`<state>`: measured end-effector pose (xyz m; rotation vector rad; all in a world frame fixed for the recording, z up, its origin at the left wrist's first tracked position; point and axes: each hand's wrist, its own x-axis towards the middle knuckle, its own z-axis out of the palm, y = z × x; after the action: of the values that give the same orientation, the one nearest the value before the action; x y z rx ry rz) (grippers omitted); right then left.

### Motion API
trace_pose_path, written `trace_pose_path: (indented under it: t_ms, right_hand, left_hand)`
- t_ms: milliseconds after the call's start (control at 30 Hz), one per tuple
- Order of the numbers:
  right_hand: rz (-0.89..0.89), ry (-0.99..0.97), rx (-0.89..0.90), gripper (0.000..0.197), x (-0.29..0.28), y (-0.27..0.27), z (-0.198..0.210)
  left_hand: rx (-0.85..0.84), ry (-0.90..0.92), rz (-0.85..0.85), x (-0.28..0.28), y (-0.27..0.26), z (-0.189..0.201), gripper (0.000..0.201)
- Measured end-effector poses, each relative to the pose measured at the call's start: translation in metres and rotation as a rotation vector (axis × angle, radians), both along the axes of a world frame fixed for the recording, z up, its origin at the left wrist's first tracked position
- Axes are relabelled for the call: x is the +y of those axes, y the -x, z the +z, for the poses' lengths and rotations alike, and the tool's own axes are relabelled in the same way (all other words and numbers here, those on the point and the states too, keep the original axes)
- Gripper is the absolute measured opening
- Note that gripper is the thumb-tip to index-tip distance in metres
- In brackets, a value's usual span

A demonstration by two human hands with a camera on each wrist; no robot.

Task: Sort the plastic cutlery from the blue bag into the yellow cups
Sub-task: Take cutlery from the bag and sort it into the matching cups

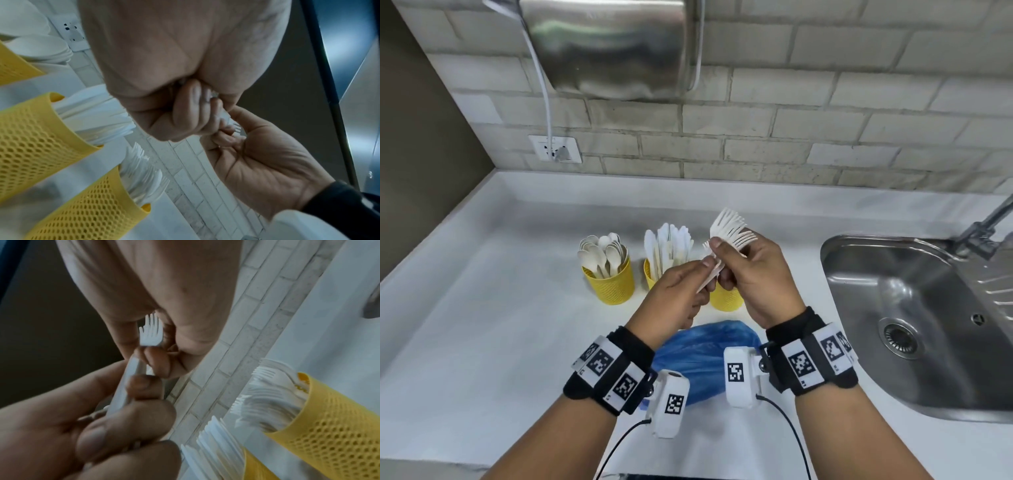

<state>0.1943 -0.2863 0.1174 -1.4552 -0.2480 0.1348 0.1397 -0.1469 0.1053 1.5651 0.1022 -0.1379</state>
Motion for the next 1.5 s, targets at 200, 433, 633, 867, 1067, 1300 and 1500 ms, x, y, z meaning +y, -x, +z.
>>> trace_pose_path:
  t_ms: [200,433,633,867,1067,1300,1500]
  right_hand:
    - [-0.051,0.023,-0.005,0.022,-0.014,-0.006,-0.005]
    - [-0.013,-0.122,0.105,0.028,-0.029,-0.011,-0.007]
    - [-0.023,-0.113,0.048,0.019,-0.049,-0.017,-0.006]
    - [-0.283,-0.008,-0.111,0.013,-0.079,-0.048,-0.016]
    - [-0.373,0.313,-0.289,0.02,-0.076,-0.069,-0.032]
    - [-0.32,0.552,-0.414,0.017,-0.06,-0.079,-0.06]
    - [-0.239,0.72,-0.503,0.024,-0.046,-0.064,-0.081]
  left_hand:
    - [-0.061,-0.035,0.042,-0.015,-0.001,-0.003,0.042]
    - [-0.114,0.024,-0.001,-0.025,-0.003,-0.005,0.03]
    - [-0.091,-0.11,0.067,-0.024,-0.004,-0.014,0.027]
    - [-0.231,-0.831,0.233,0.014,-0.017,-0.061,0.021]
    - [-0.305,-1.064,0.216,0.018,-0.022,-0.088,0.035]
    - [-0.338,-1.139,0.271,0.015,-0.027,-0.095,0.032]
    - [-0.33,-1.147,0.234,0.02,-0.029,-0.097,0.038]
